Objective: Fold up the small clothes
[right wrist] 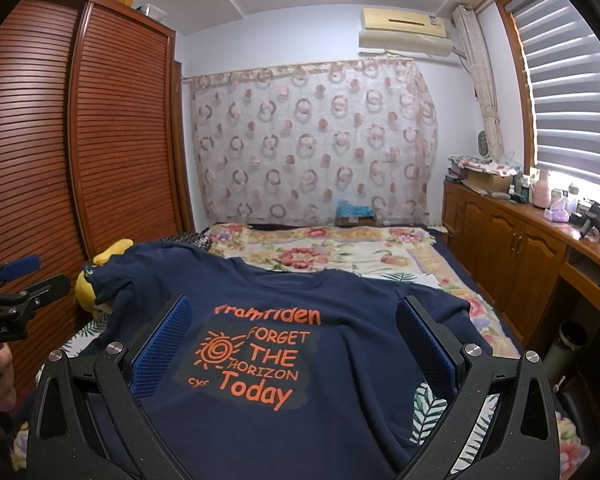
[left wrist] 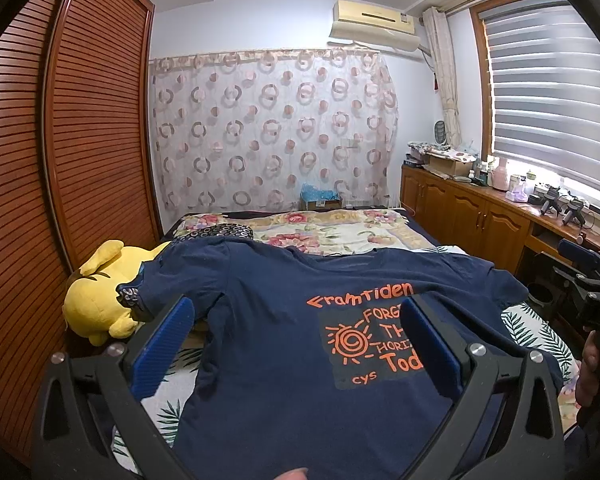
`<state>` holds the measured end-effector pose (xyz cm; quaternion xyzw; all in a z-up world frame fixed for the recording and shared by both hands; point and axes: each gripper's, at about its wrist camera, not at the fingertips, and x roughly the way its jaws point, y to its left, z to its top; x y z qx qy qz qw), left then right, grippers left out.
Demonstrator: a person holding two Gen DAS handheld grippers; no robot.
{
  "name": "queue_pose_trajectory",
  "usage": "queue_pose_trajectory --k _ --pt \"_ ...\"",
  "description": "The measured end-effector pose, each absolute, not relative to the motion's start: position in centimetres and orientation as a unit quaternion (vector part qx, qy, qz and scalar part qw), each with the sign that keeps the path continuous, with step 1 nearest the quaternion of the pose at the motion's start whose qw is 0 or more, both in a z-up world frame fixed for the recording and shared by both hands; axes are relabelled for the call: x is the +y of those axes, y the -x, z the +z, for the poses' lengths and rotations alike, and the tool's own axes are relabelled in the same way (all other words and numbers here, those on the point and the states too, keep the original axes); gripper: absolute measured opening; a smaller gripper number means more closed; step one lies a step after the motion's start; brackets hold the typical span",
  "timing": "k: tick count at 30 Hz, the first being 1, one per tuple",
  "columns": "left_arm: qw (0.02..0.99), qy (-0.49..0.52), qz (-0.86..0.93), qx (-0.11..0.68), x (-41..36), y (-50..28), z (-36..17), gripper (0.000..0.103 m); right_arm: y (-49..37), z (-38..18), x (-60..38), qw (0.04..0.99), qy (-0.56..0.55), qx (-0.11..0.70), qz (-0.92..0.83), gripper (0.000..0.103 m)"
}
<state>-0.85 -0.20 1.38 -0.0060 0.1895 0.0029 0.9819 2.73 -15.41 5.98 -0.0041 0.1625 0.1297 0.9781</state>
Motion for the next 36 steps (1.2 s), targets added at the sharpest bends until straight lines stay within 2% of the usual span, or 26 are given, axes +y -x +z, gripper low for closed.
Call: queue_pose_trajectory --k 36 --pt "0.981 0.002 0.008 0.194 0.40 0.99 1.16 0.103 -2.89 5.95 -15.31 0.976 0.001 0.167 0.136 0.103"
